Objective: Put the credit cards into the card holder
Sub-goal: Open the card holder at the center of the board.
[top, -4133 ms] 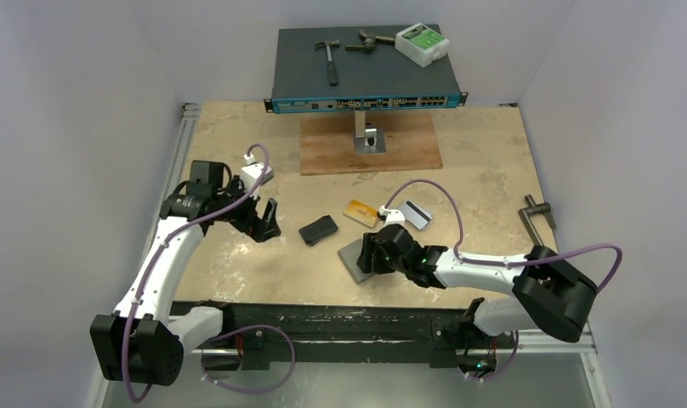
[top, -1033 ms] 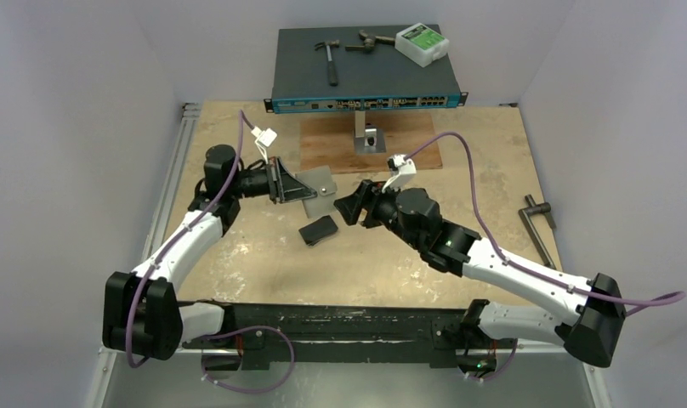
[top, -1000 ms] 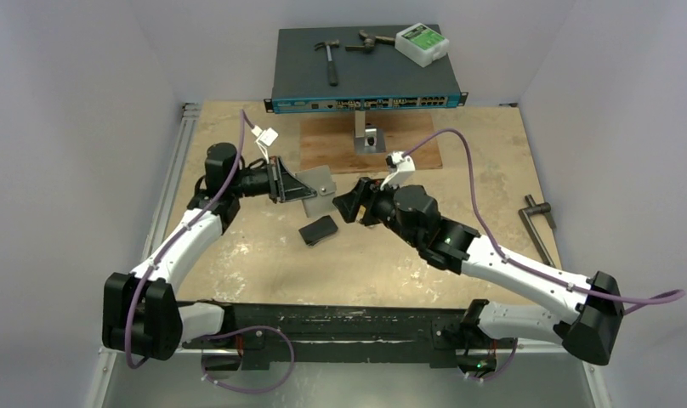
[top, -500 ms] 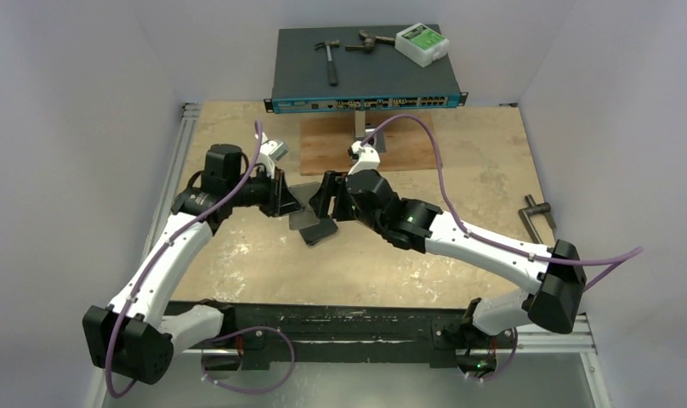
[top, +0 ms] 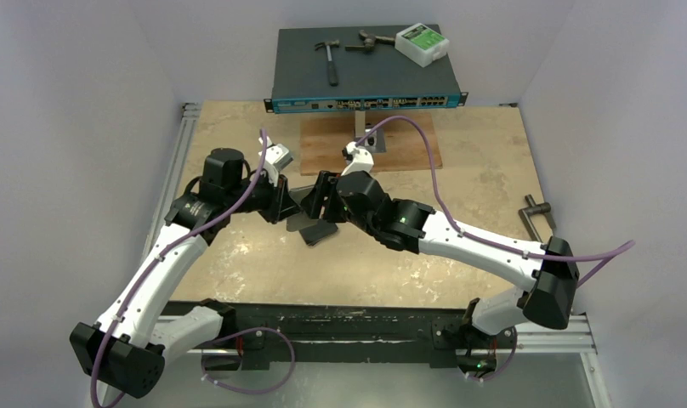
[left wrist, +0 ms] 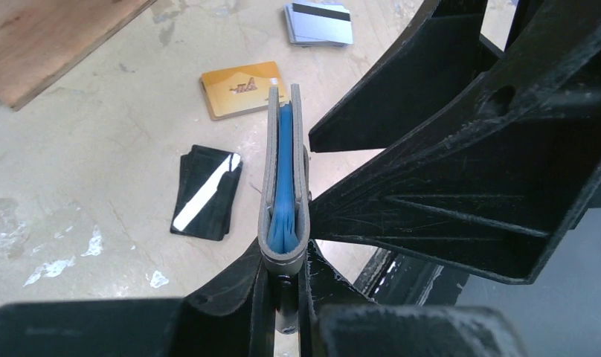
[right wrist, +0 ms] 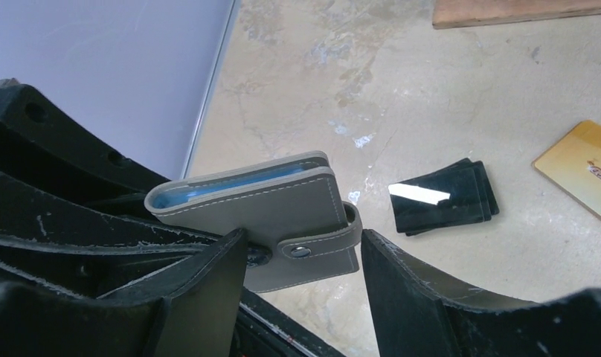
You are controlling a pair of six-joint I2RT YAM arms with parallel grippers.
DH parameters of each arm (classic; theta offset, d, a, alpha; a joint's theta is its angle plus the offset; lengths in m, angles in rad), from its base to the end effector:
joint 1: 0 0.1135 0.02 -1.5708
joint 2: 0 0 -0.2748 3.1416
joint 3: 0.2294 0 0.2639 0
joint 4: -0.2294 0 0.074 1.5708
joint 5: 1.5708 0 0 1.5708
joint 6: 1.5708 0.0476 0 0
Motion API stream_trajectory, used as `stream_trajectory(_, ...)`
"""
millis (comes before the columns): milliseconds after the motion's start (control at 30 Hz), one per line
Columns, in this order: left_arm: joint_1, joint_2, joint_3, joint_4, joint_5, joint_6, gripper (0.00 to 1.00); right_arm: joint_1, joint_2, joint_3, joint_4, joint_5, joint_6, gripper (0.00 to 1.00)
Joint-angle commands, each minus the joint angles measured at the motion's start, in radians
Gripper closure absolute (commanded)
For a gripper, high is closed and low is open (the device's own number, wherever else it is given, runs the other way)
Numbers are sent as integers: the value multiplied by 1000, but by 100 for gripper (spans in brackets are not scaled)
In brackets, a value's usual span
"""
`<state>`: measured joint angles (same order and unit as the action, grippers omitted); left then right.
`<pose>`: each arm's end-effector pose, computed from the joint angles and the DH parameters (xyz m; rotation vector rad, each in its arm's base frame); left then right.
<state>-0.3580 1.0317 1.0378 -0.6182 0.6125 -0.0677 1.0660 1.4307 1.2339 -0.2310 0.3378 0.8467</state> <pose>0.2039 -0.1055 0.3460 0.6659 2.0929 -0.9078 0.1848 0.3018 0.3449 -0.0009 2.0879 0.8865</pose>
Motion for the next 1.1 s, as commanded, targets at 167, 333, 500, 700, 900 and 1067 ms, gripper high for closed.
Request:
stream_trajectory(167,-10,-29,32,66,-24,-8,100,14,49,53,-70,89,96,51)
stream_trajectory(333,-20,-33,30,62,13,-20,100,14,78,87,-69,109,95,55)
stream_trajectory(500,-27,-44,16,68,21,-43,100,23,125,136,-58,94,81,60)
stream_trajectory(700,-31,-46,29,72,23,-64,100,49,226,245,-193,144,81,71)
stream_trajectory(900,-31,-51,39,73,28,-84,100,51,263,271,-266,228,87,92)
stream_trajectory(1067,-32,-49,48,69,17,-80,100,58,302,302,-335,269,80,100)
